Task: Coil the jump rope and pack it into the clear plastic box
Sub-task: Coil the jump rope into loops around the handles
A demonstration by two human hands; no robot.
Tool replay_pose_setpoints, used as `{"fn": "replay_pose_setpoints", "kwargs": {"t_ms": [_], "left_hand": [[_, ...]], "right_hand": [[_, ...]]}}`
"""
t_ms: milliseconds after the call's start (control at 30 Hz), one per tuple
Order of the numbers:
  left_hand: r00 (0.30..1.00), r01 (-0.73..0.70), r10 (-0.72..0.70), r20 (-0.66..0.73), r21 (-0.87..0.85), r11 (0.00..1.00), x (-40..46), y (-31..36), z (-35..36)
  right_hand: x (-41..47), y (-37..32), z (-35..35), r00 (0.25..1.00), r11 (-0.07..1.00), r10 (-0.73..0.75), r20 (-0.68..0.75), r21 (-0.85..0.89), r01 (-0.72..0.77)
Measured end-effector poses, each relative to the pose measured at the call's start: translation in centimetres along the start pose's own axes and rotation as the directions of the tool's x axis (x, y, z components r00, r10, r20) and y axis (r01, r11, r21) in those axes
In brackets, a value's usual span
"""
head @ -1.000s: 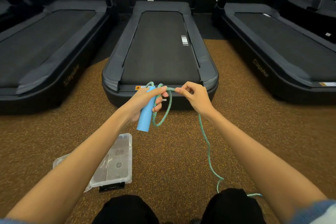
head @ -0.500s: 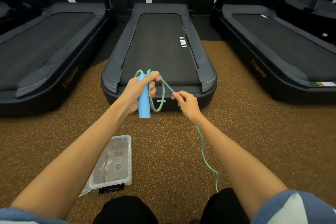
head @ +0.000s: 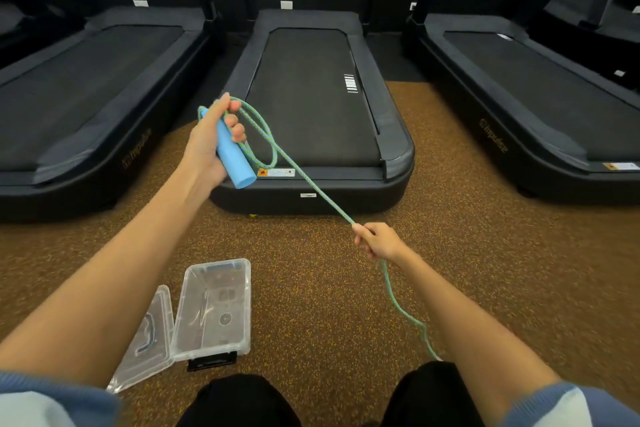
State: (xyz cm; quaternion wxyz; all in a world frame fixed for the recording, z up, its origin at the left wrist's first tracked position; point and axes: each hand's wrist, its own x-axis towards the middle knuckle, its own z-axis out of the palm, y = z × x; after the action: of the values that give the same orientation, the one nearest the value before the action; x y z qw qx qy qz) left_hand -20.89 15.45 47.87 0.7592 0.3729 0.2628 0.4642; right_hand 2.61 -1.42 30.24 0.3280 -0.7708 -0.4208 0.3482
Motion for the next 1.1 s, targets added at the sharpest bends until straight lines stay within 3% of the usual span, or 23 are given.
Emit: {"fn": "replay_pose_setpoints", "kwargs": {"t_ms": [133, 267, 433, 600, 833, 967, 1100], "left_hand": [[0.999, 0.031, -0.027, -0.027, 0.166, 0.986, -0.4, -0.5, -0.5], [0.996, 0.089, -0.094, 0.008, 0.256, 0.962, -0.7, -2.2, -0.3], [0.996, 0.074, -0.089, 0.031, 0.331, 0.941, -1.3, -3.5, -0.2], [0.984, 0.123, -0.162, 0.072, 0.385, 0.915, -2.2, -4.5, -0.1], [0.961, 0.157, -0.257, 0.101, 0.564, 0.810, -3.7, -6.3, 0.8], [0.927, 0.230, -0.328, 0.180, 0.418, 0.879, -4.2, -6.9, 1.9], [0.913, 0.220, -0.340, 0.228, 0.426, 0.877, -4.6, -7.0, 2.4]], "right_hand": [[-1.2, -1.2, -0.1, 0.989, 0.984, -0.134, 0.059, -0.109, 0.140], [-1.8, -5.9, 0.4, 0.937, 0.934, -0.341, 0.071, -0.090, 0.347], [-2.1, -10.4, -0.4, 0.874, 0.869, -0.481, 0.074, -0.094, 0.486], [-3.5, -13.6, -1.9, 0.821, 0.819, -0.566, 0.075, -0.061, 0.570], [-4.3, -15.1, -2.8, 0.806, 0.806, -0.590, 0.041, -0.028, 0.592], [-3.5, -14.9, -2.7, 0.803, 0.803, -0.596, -0.024, -0.049, 0.594], [-2.7, -14.6, -2.8, 0.809, 0.814, -0.581, -0.085, -0.050, 0.579]]}}
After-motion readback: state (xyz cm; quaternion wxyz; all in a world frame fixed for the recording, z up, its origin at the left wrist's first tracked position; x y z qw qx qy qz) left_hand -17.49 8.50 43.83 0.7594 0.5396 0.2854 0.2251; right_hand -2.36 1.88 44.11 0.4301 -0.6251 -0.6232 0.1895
